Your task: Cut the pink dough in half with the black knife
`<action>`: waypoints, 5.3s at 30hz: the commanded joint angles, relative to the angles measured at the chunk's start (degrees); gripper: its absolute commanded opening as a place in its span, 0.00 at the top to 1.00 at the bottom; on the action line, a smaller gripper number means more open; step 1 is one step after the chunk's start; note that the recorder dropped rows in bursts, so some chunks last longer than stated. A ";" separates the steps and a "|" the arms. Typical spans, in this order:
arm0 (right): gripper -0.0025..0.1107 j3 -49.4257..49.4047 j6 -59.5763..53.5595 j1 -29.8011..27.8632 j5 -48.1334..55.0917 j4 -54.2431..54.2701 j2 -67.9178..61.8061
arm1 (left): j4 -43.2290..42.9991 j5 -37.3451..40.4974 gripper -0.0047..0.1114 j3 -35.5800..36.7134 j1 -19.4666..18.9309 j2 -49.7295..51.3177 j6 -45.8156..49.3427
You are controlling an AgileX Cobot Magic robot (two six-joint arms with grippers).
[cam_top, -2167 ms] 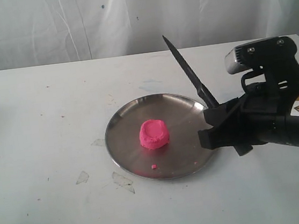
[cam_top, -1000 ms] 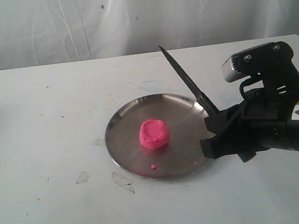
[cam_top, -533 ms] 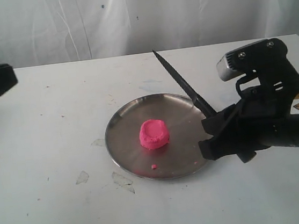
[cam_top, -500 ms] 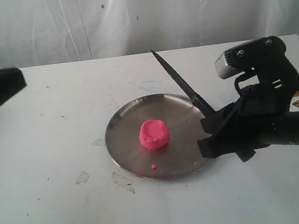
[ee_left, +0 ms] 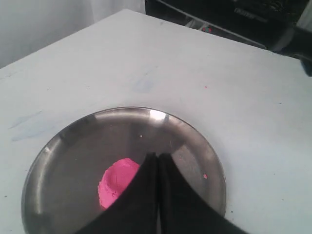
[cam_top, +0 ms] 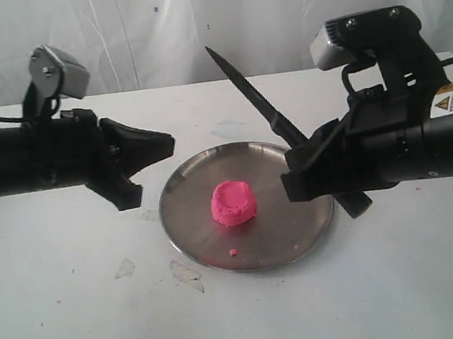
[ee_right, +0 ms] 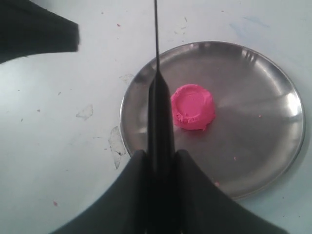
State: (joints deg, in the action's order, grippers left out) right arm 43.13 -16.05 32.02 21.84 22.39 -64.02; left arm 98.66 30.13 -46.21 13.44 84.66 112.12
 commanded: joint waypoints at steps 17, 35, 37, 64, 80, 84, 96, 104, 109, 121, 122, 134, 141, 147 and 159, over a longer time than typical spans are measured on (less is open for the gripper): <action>0.98 0.89 -0.25 -0.07 -0.10 2.04 -5.50 | 1.29 -2.77 0.96 -12.52 9.99 10.04 8.26; 0.98 0.88 -0.25 -0.07 0.00 2.71 -5.50 | 1.29 -3.79 0.96 -14.82 9.99 10.04 8.65; 0.98 0.96 -0.25 -0.07 -2.79 2.71 -5.50 | 1.29 -5.77 0.96 -13.87 9.99 10.04 8.89; 0.98 2.09 -0.64 -0.07 5.26 5.16 -5.50 | 1.29 -4.88 0.96 -15.08 9.99 10.08 8.89; 0.98 0.24 -1.30 -0.07 2.80 5.67 -6.78 | 1.29 -5.54 0.96 -15.08 9.99 10.08 8.89; 0.98 0.85 -1.74 -0.07 2.58 5.50 -5.71 | 1.29 -12.08 0.96 -15.08 9.99 10.08 8.89; 0.98 7.52 -1.52 -0.07 11.52 -3.37 -10.19 | 1.29 -19.23 0.96 -8.88 9.99 9.96 7.00; 0.98 11.14 5.70 -1.32 15.95 -17.54 -20.73 | 1.29 -23.25 0.96 -3.52 9.99 8.95 4.14; 0.98 11.10 2.51 -1.45 15.78 -17.57 -25.81 | 1.29 -17.80 0.96 -5.30 9.99 7.68 4.14; 0.98 11.20 1.73 -1.45 9.37 -17.57 -30.79 | 1.29 -19.48 0.96 -11.79 9.99 11.90 4.75; 0.98 11.63 1.73 -1.58 9.39 -17.34 -31.11 | 1.29 -19.48 0.96 -12.16 9.99 12.54 4.75; 0.98 18.81 0.86 -1.84 11.66 -16.99 -39.46 | 1.29 -18.33 0.96 -16.09 9.99 17.15 4.75; 0.98 20.96 0.65 -1.84 11.54 -16.88 -41.70 | 1.29 -18.35 0.96 -17.89 9.99 19.82 5.14; 0.98 22.44 0.22 -1.84 11.65 -16.88 -41.93 | 1.29 -18.35 0.96 -17.89 9.99 22.07 7.76; 0.98 22.55 -0.21 -1.84 11.87 -16.64 -42.57 | 1.29 -22.59 0.96 -23.39 9.87 25.30 8.92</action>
State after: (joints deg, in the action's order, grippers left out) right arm 65.44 -15.62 30.44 33.83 5.66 -106.62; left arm 98.76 7.47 -67.90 23.26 109.31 112.12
